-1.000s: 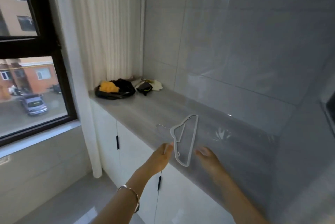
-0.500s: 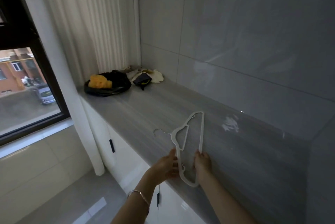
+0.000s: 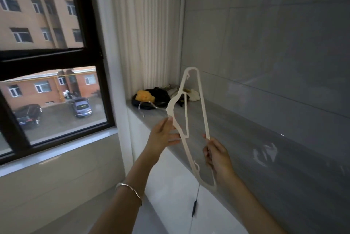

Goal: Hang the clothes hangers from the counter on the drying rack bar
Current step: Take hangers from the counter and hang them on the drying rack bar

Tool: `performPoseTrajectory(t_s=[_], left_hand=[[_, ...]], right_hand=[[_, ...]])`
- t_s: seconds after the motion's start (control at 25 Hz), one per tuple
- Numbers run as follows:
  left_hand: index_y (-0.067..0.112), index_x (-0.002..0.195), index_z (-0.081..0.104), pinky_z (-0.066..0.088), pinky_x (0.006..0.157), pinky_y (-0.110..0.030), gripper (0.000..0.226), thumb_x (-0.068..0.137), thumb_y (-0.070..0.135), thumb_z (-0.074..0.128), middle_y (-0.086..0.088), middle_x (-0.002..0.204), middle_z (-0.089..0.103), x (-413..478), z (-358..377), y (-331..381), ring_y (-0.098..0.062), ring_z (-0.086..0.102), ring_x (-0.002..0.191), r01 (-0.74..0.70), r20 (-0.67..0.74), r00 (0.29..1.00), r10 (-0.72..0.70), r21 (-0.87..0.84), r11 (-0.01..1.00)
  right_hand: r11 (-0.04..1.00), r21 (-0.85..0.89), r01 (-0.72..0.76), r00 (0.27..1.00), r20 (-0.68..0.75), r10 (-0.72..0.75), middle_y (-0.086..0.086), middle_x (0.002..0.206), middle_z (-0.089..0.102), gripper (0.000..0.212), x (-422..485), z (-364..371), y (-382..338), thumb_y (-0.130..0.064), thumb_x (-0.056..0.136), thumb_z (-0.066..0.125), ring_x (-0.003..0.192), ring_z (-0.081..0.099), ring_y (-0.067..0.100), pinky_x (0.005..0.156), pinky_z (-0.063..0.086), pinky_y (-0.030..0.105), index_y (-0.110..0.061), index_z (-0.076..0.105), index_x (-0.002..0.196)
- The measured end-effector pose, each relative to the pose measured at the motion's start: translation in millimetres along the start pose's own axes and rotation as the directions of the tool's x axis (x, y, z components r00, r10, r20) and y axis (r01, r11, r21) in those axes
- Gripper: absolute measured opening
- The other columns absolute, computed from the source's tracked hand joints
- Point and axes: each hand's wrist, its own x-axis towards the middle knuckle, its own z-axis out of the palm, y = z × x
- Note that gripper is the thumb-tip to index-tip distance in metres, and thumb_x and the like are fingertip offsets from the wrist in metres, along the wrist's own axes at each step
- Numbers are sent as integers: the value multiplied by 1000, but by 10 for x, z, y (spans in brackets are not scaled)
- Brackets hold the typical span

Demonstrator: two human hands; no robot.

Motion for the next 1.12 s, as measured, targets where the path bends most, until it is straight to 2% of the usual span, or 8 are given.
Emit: performPoseTrajectory(t_s=[0.12, 0.24, 0.36, 0.48, 0.68, 0.88, 1.04, 1.12], left_hand=[[6, 115, 59, 56, 59, -24, 27, 97, 22, 48, -7, 94, 71, -473, -308, 396, -20, 72, 69, -114, -66, 991, 113, -8, 993], [8, 108, 61, 57, 60, -25, 21, 97, 21, 50, -5, 95, 70, -1047, -436, 709, -23, 72, 71, -197, -110, 974, 198, 16, 980], [11, 106, 60, 58, 66, -27, 20, 94, 26, 53, -12, 96, 68, -1743, -528, 1040, -26, 72, 79, -300, -147, 936, 318, 132, 945], [12, 105, 58, 60, 69, -30, 24, 91, 31, 55, -8, 100, 65, -2582, -568, 1335, -21, 72, 79, -343, -272, 863, 425, 301, 890], [25, 80, 54, 47, 58, -17, 42, 79, 65, 43, 13, 75, 57, -4321, -571, 1676, -5, 56, 66, -97, -388, 521, 761, 858, 504], [26, 97, 52, 37, 70, -8, 27, 84, 50, 55, 14, 89, 53, -6070, -809, 2208, 0, 46, 78, 116, -239, 210, 948, 969, 218], [24, 107, 63, 50, 72, -15, 20, 89, 30, 58, 15, 90, 70, -7194, -1459, 2422, 2, 64, 81, 5, -442, 339, 830, 883, 469], [22, 95, 67, 52, 64, -17, 11, 90, 16, 59, 10, 75, 73, -7834, -1853, 2421, -2, 68, 70, -69, -523, 292, 801, 824, 563]], right_hand=[[949, -252, 188, 982, 69, -176, -3, 95, 57, 30, -460, 278, -212, -26, 95, 48, 70, 53, 4, 56, 38, 13, -21, 53, 123], [800, -323, 505, 852, 332, -404, -27, 128, 40, 46, -1075, 608, -525, -45, 88, 52, 116, 40, -11, 89, 36, 11, -37, 41, 132], [658, -277, 700, 671, 571, -473, -34, 127, 42, 45, -1728, 906, -773, -48, 81, 56, 117, 39, -16, 94, 34, 7, -44, 44, 125], [631, -97, 770, 547, 610, -574, -37, 111, 53, 28, -2353, 1020, -940, -35, 87, 55, 106, 49, -17, 85, 38, 1, -50, 49, 110], [711, 217, 669, 455, 637, -623, -18, 85, 72, 20, -3518, 1054, -1082, -32, 83, 54, 70, 66, -1, 64, 50, 12, -36, 63, 100], [717, 413, 561, 267, 730, -629, -21, 67, 69, 13, -4780, 1473, -1330, -27, 73, 62, 60, 63, -1, 56, 45, 6, -35, 66, 82], [718, 462, 520, 66, 817, -573, -26, 74, 70, 17, -5914, 2043, -1258, -27, 70, 66, 71, 68, -1, 67, 50, 9, -41, 65, 79], [744, 461, 483, -1, 850, -526, -24, 73, 70, 23, -6558, 2404, -1117, -14, 75, 70, 70, 67, 0, 65, 50, 11, -37, 66, 79]])
